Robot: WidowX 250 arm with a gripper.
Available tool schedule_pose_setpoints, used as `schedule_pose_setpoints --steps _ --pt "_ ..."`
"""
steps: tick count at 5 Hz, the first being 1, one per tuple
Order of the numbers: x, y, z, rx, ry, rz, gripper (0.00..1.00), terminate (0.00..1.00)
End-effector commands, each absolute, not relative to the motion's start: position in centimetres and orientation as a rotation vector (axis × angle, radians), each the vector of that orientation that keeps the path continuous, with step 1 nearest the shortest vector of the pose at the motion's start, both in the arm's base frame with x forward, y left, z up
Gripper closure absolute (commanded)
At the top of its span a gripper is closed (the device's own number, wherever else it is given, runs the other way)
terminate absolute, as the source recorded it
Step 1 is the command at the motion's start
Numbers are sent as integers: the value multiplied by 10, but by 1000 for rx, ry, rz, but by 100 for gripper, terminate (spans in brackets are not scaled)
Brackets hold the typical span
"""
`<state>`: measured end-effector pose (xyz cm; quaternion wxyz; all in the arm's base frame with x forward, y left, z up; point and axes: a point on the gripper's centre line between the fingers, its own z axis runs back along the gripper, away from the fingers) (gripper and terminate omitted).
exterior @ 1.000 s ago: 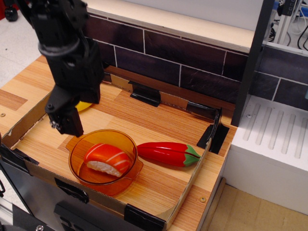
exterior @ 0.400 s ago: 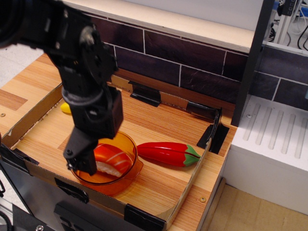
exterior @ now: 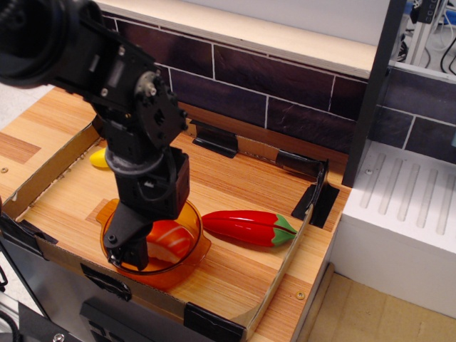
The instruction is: Take sushi out of pot
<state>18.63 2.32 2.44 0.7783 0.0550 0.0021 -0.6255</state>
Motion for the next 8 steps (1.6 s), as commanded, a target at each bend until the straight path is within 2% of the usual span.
schedule_pose_setpoints --steps 1,2,4,6,7,8 --pt "191 36 26 127 8 -1346 0 0" --pt "196 38 27 117 0 -1321 100 0" --pt "204 42 43 117 -34 -1295 100 0" --pt "219 52 98 73 -133 -1210 100 0" --pt "240 57 102 73 -134 -1131 100 0" --pt "263 62 92 101 -118 -1077 100 0"
